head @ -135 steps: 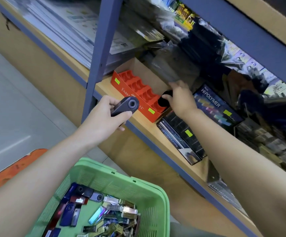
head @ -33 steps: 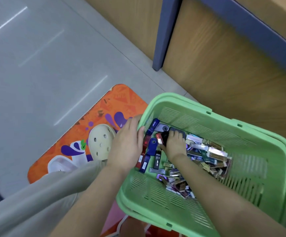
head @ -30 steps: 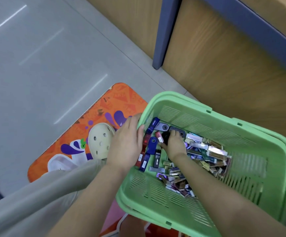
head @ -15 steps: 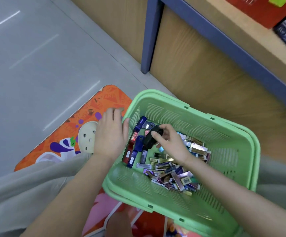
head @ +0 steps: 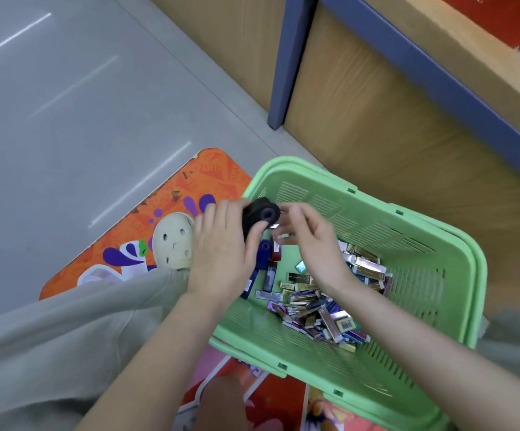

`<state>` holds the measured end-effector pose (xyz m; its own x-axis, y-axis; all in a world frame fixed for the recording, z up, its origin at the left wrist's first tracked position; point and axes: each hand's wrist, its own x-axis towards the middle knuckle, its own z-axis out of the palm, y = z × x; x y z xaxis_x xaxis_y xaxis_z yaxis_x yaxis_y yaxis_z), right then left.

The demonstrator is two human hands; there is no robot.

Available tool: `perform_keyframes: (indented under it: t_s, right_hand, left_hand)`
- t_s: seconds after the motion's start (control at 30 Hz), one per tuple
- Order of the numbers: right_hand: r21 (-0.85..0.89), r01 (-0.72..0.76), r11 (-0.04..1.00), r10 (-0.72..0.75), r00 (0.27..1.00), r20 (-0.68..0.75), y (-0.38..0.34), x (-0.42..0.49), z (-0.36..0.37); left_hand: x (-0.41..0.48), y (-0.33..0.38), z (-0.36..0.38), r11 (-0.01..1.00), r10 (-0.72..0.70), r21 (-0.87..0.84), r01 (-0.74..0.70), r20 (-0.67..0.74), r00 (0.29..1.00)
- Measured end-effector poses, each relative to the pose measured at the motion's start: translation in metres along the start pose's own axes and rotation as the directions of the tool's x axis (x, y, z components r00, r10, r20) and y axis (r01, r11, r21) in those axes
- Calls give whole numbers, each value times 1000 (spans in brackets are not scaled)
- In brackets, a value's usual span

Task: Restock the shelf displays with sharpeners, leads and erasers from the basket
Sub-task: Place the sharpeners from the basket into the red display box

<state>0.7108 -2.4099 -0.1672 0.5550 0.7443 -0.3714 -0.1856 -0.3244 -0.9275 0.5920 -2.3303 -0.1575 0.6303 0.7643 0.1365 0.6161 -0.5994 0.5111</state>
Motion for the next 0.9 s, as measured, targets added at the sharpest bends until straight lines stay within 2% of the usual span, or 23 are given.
perform_keyframes:
  t_s: [0.07,0.17,0.3,0.47,0.6,0.67,0.73,0.83,0.9]
  right_hand:
    - [-201,-57,978,36,994,-105,27,14,-5]
    - [-509,-233,829,223,971,-81,77,34,-10]
    - [-577,-366,730,394,915,-83,121,55,-3]
    - [-636,-445,630,486,865,-124,148,71,8]
    - [-635,-458,622,460,870,-176,156,76,12]
    - [-563,-463,684,440,878,-188,152,73,12]
    - [-418,-484,769,435,875,-213,145,66,10]
    - [-263,-535,803,514,845,-151,145,48,-1]
    - [-255,-582,772,581,809,-88,156,34,-4]
  left_hand:
    - [6,-2,-3,985,-158,-76,154,-47,986]
    - [7,-12,1,917,-369,-177,358,-33,929]
    - [10,-19,8,861,-460,-260,437,-32,888]
    - [9,-19,15,858,-441,-274,433,36,897]
    - [10,-26,19,859,-445,-235,454,95,891]
    - [11,-29,20,867,-438,-220,447,94,894]
    - [11,-30,20,874,-425,-216,435,94,901]
    - [12,-28,21,871,-420,-230,433,105,901]
    - [13,-27,22,869,-422,-231,438,116,899]
